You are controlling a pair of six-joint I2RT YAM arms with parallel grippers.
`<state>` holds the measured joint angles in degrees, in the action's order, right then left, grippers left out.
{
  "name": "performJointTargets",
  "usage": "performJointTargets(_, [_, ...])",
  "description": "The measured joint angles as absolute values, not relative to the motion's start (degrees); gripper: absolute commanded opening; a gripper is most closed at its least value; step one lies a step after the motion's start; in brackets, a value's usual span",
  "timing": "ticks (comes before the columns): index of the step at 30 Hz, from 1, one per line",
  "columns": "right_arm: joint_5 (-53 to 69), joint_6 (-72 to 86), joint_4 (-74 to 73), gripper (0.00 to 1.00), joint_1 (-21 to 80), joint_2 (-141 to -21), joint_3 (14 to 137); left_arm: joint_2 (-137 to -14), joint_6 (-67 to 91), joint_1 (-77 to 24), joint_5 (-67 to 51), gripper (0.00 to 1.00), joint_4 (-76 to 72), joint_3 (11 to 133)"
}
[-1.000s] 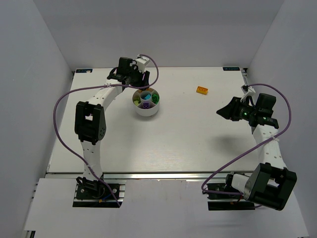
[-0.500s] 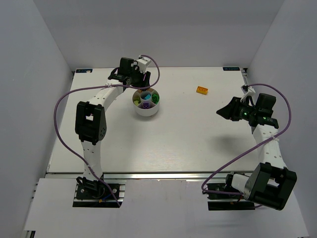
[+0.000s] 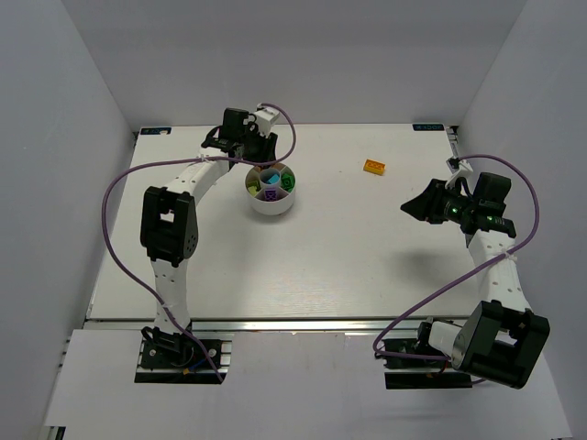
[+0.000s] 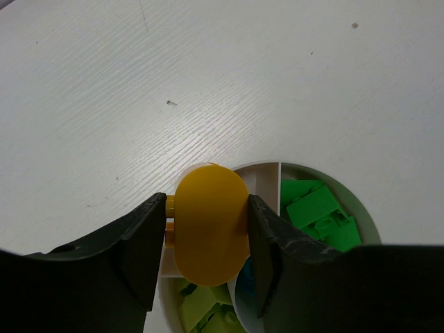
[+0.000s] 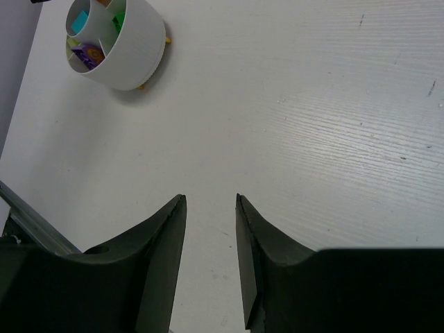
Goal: Sort the legos into containers by color
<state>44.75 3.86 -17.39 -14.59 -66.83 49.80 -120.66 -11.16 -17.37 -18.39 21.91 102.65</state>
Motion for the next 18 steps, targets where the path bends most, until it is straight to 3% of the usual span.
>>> performJointTargets(18, [44.77, 3.86, -17.39, 0.41, -14.59, -66.92, 49.8, -120.55, -16.36, -17.34, -23.44, 0.49, 21.41, 101.91])
